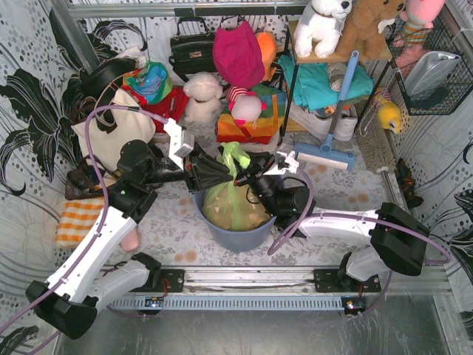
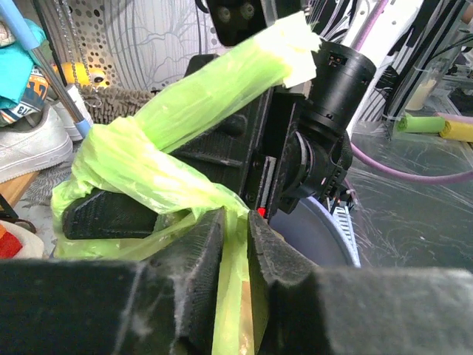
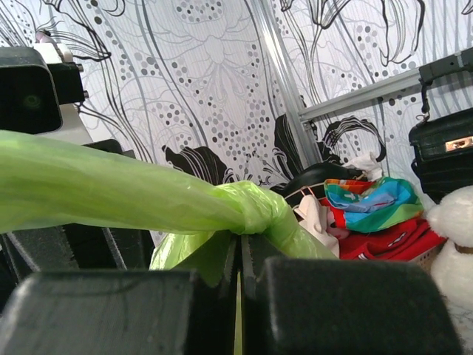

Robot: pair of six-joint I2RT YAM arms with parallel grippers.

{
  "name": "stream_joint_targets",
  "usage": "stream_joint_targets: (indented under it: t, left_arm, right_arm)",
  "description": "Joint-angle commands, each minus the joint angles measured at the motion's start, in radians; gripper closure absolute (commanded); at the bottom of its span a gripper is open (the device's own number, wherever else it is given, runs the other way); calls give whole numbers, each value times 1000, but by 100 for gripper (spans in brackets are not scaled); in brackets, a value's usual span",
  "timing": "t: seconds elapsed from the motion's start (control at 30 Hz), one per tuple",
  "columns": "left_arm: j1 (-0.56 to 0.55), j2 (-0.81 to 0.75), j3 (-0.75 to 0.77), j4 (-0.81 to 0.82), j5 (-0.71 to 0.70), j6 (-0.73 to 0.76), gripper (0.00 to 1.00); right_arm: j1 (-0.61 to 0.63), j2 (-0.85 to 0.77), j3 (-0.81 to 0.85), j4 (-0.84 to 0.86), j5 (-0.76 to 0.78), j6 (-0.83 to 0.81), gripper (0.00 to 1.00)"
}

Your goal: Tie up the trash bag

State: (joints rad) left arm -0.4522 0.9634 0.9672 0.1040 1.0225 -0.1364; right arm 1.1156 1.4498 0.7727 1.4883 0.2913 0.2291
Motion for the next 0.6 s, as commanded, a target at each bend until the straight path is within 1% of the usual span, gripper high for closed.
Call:
stream_joint_targets:
  t: [0.0,0.07,0.17,0.33,0.47,0.57]
  left_arm:
    - [4,7,-52,-201,-133,16,66]
    - [3,-38,-53,-201,-182,14,59]
    - [5,-113,-47,-230,-268,23,54]
    - [3,-211,-45,-269,-427,15,55]
    - [5,-296,-94,-203,-557,-53,56]
    - [3,-342,-117,-151,-618,-92,56]
  right_arm:
    - [13,27,-10,187,-135,107,100]
    - [13,25,-13,183,-135,103,100]
    - [14,20,-19,177,-136,96,100]
    - [15,20,-21,183,-146,96,100]
    - [14,21,-20,184,-166,103,100]
    - [14,23,-19,180,-179,115,100]
